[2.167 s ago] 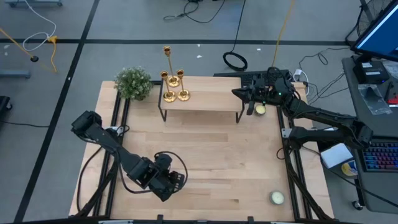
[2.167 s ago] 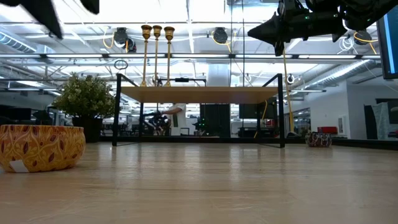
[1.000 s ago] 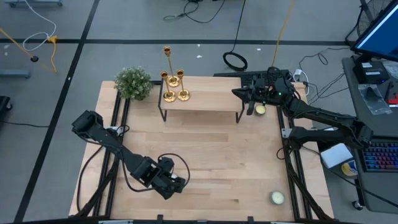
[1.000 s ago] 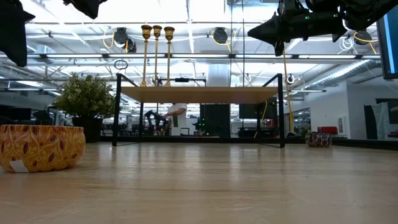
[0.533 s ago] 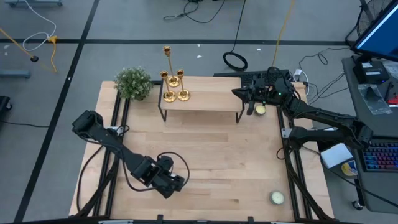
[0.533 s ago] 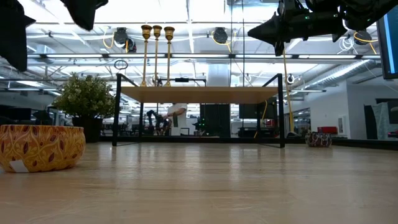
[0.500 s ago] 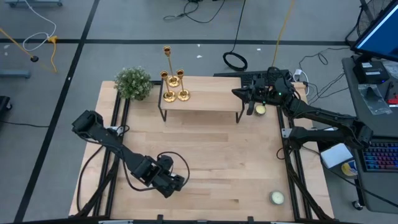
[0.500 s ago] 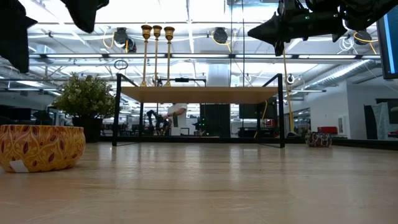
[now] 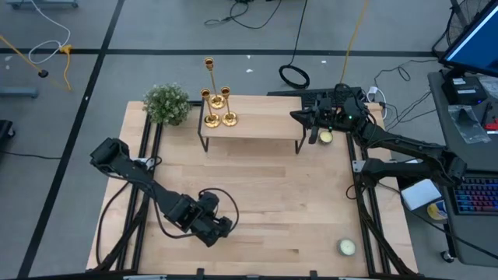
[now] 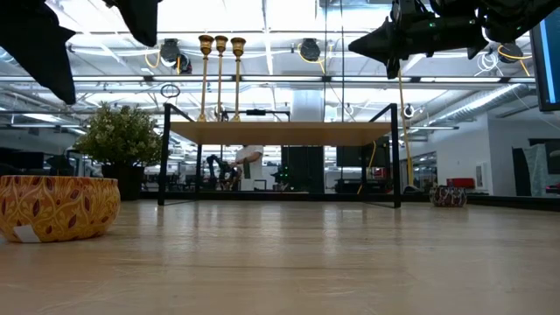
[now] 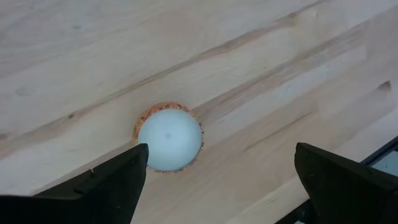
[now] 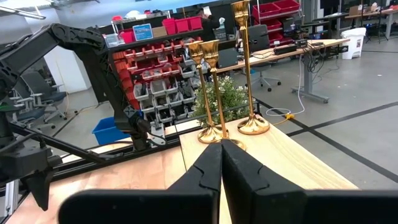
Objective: Pick & Place candle stick holders
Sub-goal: Put the orange patterned scented candle on the shelf
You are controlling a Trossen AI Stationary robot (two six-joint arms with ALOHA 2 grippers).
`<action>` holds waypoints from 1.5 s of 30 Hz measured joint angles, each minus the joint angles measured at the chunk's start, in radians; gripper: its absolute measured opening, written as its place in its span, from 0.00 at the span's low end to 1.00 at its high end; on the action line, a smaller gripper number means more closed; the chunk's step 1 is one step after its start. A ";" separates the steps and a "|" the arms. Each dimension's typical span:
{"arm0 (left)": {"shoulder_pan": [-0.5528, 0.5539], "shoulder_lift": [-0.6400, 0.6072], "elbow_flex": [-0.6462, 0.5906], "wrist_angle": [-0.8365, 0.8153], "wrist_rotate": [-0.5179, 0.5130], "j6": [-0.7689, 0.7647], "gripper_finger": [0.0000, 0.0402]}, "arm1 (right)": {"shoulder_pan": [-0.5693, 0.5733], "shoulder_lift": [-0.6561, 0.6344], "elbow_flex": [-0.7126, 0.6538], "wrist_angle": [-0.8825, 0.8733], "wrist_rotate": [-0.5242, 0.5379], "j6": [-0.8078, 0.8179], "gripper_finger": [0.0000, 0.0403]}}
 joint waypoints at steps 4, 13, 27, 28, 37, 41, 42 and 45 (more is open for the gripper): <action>0.001 0.001 -0.001 -0.002 0.006 -0.038 1.00 | 0.000 0.000 0.000 0.000 0.000 0.000 0.01; 0.041 0.056 -0.005 -0.011 0.067 -0.055 0.99 | 0.000 0.000 0.000 0.000 0.000 0.000 0.01; 0.071 0.153 -0.006 -0.011 0.184 -0.074 0.99 | 0.000 0.000 0.000 -0.005 0.000 0.000 0.01; 0.071 0.160 -0.006 -0.010 0.185 -0.075 0.99 | 0.000 0.000 0.000 -0.005 0.000 0.000 0.01; 0.078 0.222 -0.006 -0.007 0.208 -0.056 0.99 | 0.000 0.000 0.000 -0.006 0.000 0.000 0.01; 0.089 0.256 -0.006 0.000 0.257 -0.050 0.99 | 0.000 0.000 0.000 -0.007 0.000 0.000 0.01; 0.090 0.263 -0.006 0.001 0.277 -0.045 0.99 | 0.000 0.000 0.000 -0.007 0.000 0.001 0.01; 0.094 0.274 -0.004 0.009 0.314 -0.025 0.98 | 0.000 0.000 0.000 -0.007 0.000 0.022 0.01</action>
